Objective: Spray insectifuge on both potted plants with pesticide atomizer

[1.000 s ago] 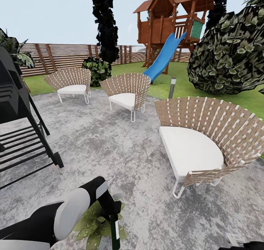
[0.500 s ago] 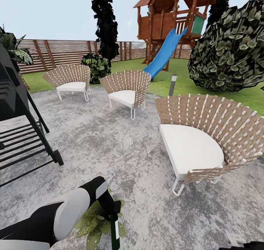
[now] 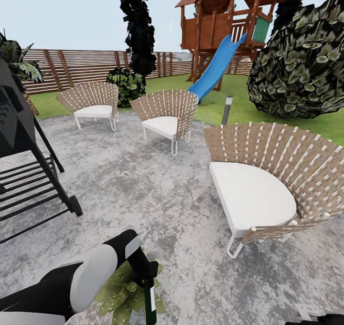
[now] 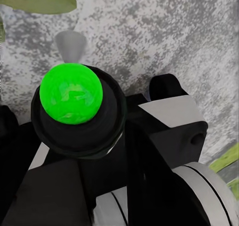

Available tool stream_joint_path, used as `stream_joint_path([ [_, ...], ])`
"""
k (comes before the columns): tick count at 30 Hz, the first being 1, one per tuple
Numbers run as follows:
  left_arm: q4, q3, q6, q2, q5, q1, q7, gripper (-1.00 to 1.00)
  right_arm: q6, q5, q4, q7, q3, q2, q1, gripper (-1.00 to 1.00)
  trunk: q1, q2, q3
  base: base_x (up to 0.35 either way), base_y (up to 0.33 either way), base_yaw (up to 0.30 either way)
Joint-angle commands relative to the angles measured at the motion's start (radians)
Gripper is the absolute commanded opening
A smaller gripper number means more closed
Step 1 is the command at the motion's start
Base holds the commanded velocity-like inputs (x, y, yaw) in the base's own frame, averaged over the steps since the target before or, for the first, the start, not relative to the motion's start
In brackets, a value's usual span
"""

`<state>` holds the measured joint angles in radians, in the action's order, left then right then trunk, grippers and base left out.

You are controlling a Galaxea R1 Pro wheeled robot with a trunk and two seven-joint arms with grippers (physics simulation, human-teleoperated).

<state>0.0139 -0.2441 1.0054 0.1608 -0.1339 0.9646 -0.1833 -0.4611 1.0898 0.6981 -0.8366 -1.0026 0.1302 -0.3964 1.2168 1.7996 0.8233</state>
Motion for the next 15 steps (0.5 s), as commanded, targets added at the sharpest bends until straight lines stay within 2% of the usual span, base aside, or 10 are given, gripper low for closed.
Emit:
stream_joint_path([
  [1,0.001,-0.006,0.004,0.000,-0.010,0.000,-0.005,-1.00,-0.002,0.005,0.001,-0.007,-0.004,-0.001,-0.001,1.00,0.000,0.000,0.002,0.000,0.000,0.169],
  [5,0.001,-0.006,0.004,0.000,-0.010,0.000,-0.005,-1.00,-0.002,0.005,0.001,-0.007,-0.004,-0.001,-0.001,1.00,0.000,0.000,0.006,0.053,-0.038,0.199],
  [9,0.001,-0.006,0.004,0.000,-0.010,0.000,-0.005,-1.00,-0.002,0.005,0.001,-0.007,-0.004,-0.001,-0.001,1.00,0.000,0.000,0.010,0.195,-0.167,0.196],
  [15,0.001,-0.006,0.004,0.001,-0.010,0.000,-0.005,-1.00,-0.001,0.006,0.001,-0.006,-0.004,-0.001,-0.001,1.00,0.000,0.000,0.011,0.101,-0.089,0.047],
])
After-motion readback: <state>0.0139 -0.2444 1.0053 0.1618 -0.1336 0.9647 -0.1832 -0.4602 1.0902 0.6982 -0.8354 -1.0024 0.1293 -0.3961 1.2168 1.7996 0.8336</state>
